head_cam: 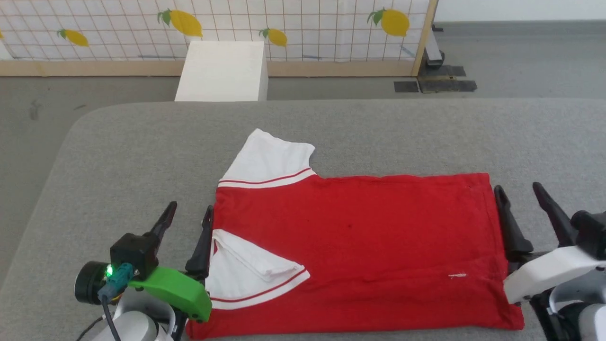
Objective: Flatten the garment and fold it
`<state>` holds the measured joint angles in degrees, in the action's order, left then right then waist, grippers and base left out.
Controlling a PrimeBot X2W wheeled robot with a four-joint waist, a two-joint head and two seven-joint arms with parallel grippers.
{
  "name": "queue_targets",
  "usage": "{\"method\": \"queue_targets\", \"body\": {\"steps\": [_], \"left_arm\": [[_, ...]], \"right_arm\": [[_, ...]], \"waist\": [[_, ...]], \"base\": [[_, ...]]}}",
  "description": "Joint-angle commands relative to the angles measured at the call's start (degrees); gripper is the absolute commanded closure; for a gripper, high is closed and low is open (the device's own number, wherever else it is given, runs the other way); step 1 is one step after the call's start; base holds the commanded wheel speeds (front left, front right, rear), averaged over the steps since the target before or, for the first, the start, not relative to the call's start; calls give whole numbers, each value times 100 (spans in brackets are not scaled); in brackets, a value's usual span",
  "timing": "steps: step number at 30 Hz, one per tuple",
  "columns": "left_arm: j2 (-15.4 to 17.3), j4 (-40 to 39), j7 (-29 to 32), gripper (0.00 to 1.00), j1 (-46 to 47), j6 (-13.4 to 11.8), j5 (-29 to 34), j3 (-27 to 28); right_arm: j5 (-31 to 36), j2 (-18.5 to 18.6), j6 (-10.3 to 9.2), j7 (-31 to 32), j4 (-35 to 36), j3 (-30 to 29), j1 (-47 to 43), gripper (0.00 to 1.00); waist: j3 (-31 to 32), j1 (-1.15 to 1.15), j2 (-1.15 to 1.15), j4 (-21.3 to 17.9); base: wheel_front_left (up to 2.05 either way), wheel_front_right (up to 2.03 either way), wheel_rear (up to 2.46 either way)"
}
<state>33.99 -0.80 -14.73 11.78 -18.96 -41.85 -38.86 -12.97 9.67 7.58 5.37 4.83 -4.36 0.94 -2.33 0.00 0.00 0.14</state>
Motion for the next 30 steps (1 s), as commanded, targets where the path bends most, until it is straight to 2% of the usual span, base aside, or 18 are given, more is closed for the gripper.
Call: {"method": "queue_targets", "body": {"steps": [1, 5, 11, 15, 22, 26, 30], "left_arm": [[-10, 32, -24, 0, 62, 110, 138, 13], [59, 238, 68, 0, 378, 405, 302, -41], [313, 611, 917, 0, 1421, 930, 543, -284], [534, 944, 1659, 0, 2236, 1430, 665, -448], [829, 1685, 2897, 0, 3657, 2352, 460, -482], [1005, 2197, 3680, 0, 4313, 2558, 229, -548], [1127, 2610, 4576, 0, 4776, 2620, -163, -635]], "right_arm": [[84, -97, -9, -185, -18, 26, -72, 0], [208, -269, -9, -484, -124, 43, -54, 0], [454, -452, -9, -647, -207, 146, 128, 0], [457, -558, -9, -694, -216, 263, 326, 0], [322, -653, -9, -868, -319, 515, 656, 0], [205, -672, -9, -944, -252, 701, 791, 0], [72, -677, -9, -999, -167, 817, 848, 0]], "waist": [[-134, 0, 0, -123], [-358, 0, 0, -314], [-784, 0, 0, -692], [-1172, 0, 0, -1011], [-1852, 0, 0, -1602], [-2121, 0, 0, -1873], [-2306, 0, 0, -2071]], "base": [[0, 0, 0], [0, 0, 0], [0, 0, 0], [0, 0, 0], [0, 0, 0], [0, 0, 0], [0, 0, 0]]}}
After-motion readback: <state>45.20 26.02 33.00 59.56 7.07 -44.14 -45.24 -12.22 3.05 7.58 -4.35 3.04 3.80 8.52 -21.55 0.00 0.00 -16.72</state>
